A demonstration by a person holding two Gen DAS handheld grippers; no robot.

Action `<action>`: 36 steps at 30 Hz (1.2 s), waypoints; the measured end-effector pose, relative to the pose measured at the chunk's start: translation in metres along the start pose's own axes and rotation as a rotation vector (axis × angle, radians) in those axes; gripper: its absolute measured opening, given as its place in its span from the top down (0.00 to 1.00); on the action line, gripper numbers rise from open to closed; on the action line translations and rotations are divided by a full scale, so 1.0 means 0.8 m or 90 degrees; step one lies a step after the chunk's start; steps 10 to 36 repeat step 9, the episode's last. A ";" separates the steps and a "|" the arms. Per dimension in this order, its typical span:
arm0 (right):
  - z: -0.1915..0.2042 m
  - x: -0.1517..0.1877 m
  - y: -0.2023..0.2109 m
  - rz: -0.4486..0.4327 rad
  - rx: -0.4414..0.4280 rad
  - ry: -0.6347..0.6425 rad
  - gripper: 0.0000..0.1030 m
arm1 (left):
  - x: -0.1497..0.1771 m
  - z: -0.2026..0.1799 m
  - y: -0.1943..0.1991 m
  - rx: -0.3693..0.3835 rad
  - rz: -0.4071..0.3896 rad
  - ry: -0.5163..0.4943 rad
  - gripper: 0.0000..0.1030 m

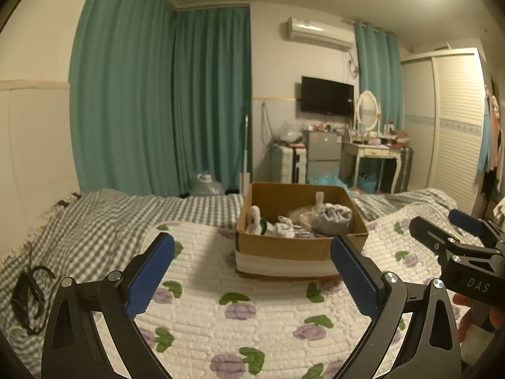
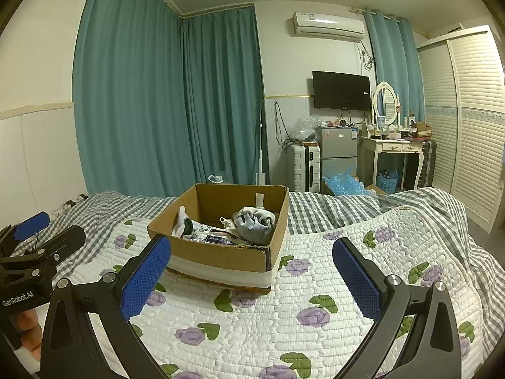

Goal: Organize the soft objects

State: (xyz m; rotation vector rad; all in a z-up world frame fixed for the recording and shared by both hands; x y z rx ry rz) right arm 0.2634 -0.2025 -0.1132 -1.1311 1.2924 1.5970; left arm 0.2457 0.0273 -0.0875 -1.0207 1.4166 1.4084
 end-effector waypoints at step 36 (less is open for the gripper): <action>0.004 0.000 -0.001 0.002 -0.001 -0.001 0.00 | -0.004 0.006 0.000 0.002 0.003 -0.007 0.02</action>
Point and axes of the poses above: each gripper's, at about its wrist camera, not at the fingertips, and y roughly against the way its jaws point, z to its left, x to its underside, the point moved 9 cm from there along -y, roughly the way its jaws point, and after that the axes turned 1 degree about -x, right-handed, at the moved point
